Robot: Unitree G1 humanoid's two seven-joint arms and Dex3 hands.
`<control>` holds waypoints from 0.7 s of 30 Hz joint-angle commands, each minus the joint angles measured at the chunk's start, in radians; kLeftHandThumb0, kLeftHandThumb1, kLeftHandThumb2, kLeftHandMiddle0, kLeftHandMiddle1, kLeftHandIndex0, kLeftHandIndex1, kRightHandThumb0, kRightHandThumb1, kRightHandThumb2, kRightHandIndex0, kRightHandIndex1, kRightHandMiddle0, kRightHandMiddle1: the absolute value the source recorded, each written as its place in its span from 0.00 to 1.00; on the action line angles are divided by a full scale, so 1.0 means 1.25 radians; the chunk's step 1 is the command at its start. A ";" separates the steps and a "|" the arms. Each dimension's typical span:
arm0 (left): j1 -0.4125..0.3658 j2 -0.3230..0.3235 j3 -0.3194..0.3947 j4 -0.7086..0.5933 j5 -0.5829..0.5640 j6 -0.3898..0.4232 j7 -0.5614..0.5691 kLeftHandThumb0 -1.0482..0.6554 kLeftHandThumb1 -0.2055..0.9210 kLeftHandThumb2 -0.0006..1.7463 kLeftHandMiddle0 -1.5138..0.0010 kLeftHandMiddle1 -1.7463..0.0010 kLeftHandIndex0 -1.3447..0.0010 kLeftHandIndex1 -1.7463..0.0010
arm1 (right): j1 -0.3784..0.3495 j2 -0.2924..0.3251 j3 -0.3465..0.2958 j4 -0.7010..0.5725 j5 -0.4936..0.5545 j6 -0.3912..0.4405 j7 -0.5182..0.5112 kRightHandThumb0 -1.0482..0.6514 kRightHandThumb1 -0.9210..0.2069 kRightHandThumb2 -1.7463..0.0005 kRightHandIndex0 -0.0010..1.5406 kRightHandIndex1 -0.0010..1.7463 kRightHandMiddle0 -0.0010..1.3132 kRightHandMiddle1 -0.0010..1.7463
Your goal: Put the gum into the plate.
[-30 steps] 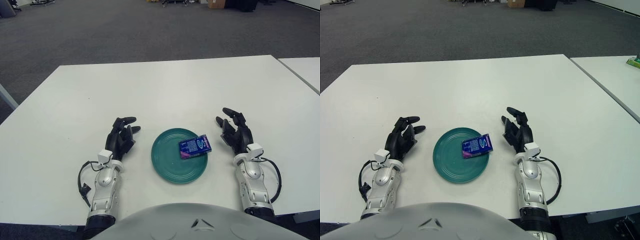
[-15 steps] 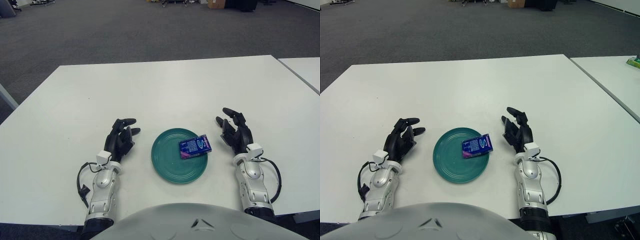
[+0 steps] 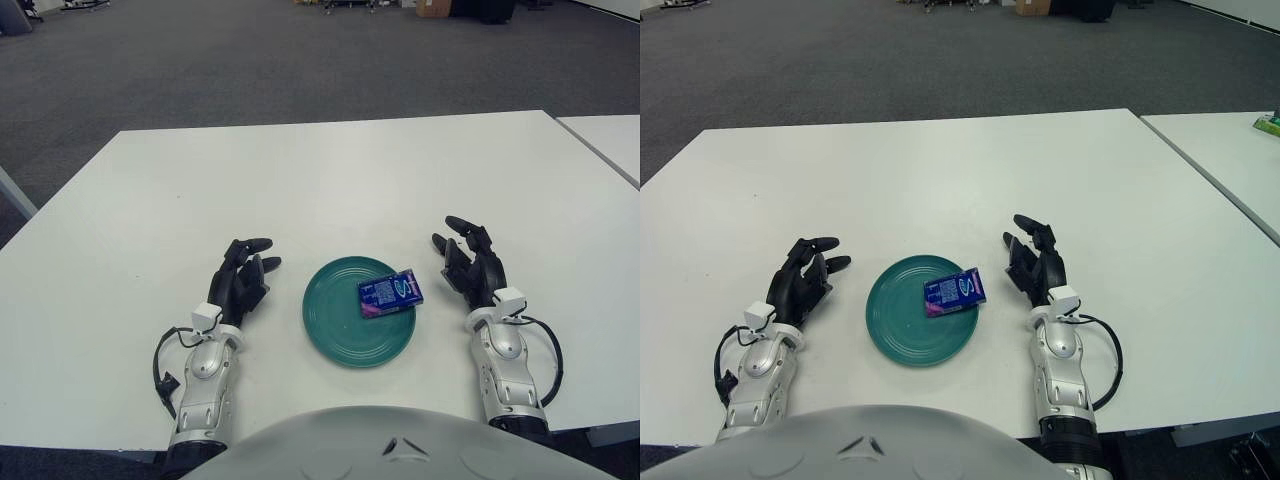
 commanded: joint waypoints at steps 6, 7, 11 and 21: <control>0.023 -0.001 -0.005 0.010 0.009 0.031 0.007 0.19 1.00 0.44 0.63 0.48 0.75 0.34 | 0.062 0.013 0.008 0.050 0.002 0.082 -0.001 0.22 0.00 0.55 0.41 0.01 0.08 0.51; 0.024 -0.001 -0.005 0.010 0.010 0.031 0.008 0.19 1.00 0.44 0.63 0.48 0.75 0.34 | 0.062 0.013 0.008 0.050 0.003 0.082 -0.001 0.22 0.00 0.55 0.41 0.01 0.08 0.51; 0.027 0.000 -0.008 0.008 0.018 0.025 0.010 0.19 1.00 0.44 0.63 0.48 0.76 0.34 | 0.062 0.014 0.008 0.051 0.003 0.081 -0.003 0.22 0.00 0.55 0.40 0.01 0.08 0.51; 0.031 0.003 -0.010 0.002 0.018 0.031 0.003 0.19 1.00 0.44 0.64 0.50 0.77 0.34 | 0.065 0.014 0.008 0.048 0.001 0.081 -0.005 0.22 0.00 0.56 0.40 0.01 0.09 0.51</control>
